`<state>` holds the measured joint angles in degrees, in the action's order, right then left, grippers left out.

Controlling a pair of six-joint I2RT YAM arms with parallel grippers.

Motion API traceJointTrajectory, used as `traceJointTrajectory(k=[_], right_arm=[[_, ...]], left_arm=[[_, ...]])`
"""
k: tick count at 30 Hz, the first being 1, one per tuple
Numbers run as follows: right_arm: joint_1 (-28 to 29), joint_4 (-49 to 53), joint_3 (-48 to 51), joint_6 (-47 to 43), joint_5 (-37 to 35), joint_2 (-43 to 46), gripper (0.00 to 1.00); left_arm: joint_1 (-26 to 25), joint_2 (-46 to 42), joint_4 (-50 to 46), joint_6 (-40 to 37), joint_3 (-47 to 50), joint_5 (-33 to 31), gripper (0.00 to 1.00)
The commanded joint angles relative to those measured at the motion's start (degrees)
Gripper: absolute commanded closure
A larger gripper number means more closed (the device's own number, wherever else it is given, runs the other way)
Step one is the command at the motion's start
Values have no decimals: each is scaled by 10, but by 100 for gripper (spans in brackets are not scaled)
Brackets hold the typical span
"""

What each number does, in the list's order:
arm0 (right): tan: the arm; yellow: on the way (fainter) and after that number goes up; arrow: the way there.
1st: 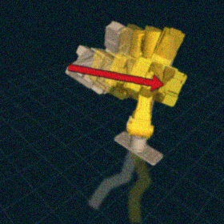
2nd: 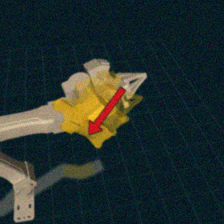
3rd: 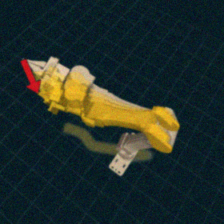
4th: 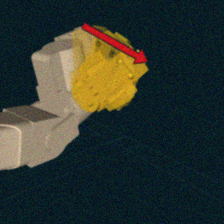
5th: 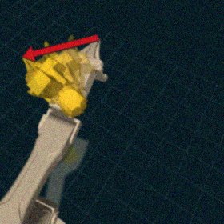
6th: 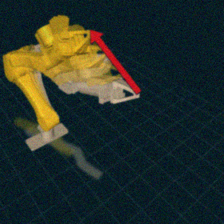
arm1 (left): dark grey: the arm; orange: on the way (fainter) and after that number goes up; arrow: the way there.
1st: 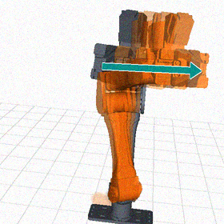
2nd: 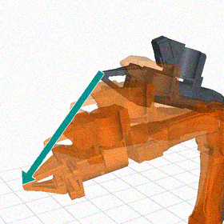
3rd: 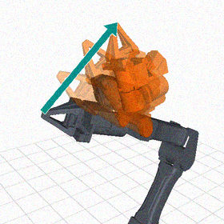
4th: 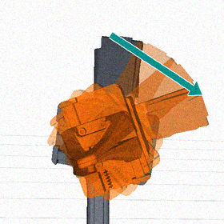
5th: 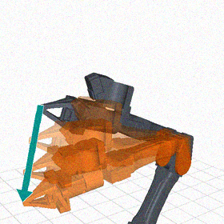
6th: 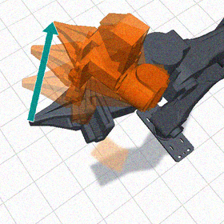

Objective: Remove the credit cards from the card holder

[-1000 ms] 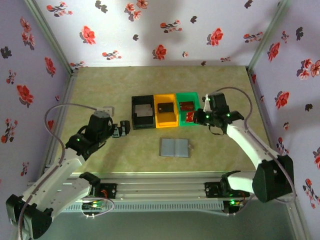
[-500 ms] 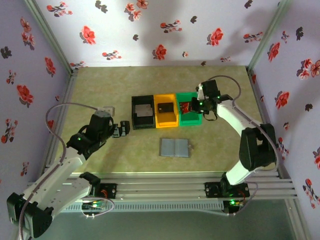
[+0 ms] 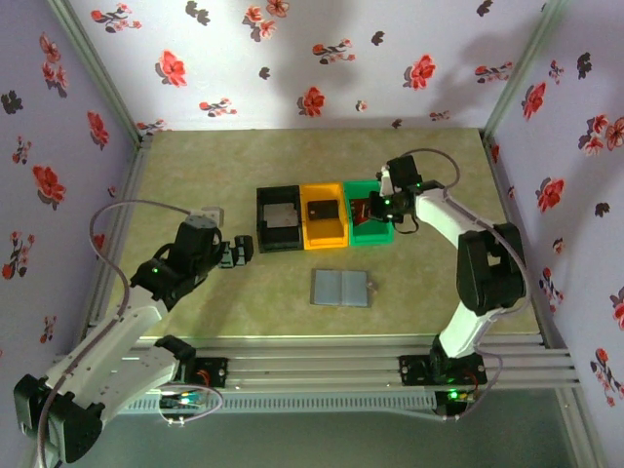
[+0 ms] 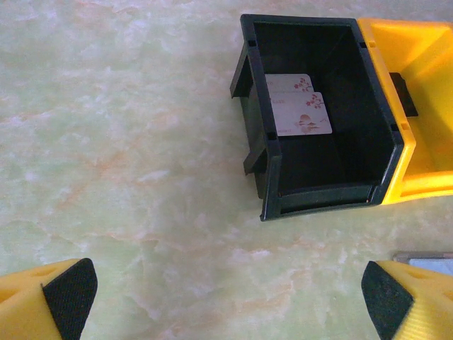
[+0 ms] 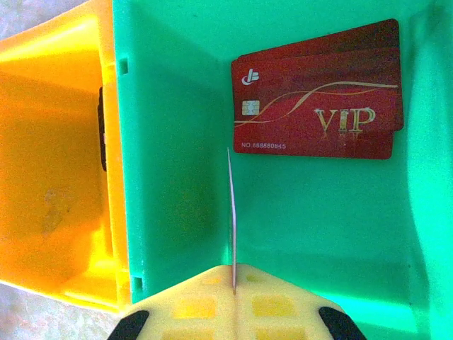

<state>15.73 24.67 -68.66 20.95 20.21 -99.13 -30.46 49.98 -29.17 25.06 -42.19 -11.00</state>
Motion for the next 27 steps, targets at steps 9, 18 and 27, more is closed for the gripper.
traceJointTrajectory(k=[9, 18, 27], right_arm=[[-6, -4, -37, -14, 17, -36, 100], [-8, 6, -49, -17, 11, -54, 100], [-10, 14, -59, -18, 5, -65, 97]], left_arm=[[4, 3, 3, -13, 4, -15, 0], [4, 2, 2, -13, 4, -16, 0], [4, 2, 1, -13, 4, -16, 0]])
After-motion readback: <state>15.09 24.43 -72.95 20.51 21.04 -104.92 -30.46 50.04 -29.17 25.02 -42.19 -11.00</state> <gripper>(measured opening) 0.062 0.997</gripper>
